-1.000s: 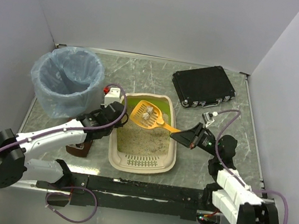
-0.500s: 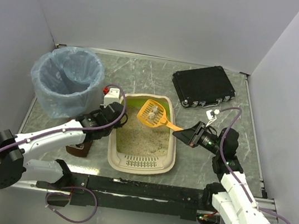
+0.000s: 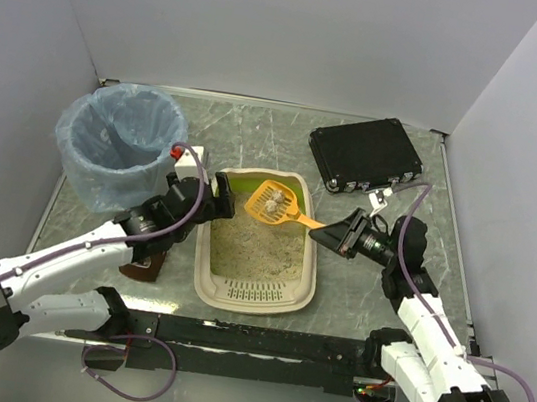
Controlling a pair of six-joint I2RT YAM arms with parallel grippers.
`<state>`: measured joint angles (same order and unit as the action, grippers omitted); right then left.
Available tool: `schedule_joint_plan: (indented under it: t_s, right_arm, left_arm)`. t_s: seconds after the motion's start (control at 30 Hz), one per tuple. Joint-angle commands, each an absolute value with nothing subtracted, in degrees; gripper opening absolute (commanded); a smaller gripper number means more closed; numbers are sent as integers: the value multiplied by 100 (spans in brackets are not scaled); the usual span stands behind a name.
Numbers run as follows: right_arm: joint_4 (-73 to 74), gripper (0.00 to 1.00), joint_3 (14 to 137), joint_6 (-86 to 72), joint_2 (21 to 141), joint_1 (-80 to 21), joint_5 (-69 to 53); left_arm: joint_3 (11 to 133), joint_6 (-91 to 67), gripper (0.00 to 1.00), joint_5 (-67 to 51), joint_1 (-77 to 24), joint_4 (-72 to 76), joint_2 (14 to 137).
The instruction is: Clean the litter box
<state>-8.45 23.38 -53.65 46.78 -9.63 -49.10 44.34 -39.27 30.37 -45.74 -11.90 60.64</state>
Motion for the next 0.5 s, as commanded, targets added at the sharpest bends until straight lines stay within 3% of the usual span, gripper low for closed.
schedule_joint_plan:
  t_s: [0.0,0.07,0.47]
  right_arm:
    - [-1122,0,2856,-5799,4816,-993,-5132]
    - [-1291,0,2874,-6063,4860,-1002,-5256]
    - [-2225,0,3277,-7190,5089,-1318,-5063]
  left_arm:
    - [4605,-3832,90,2971,-4588,-1098,5898]
    - [4527,-3736,99,2762,-4588,-1064,5766]
    - [3657,-4094,99,2593,-4588,-1248,4457]
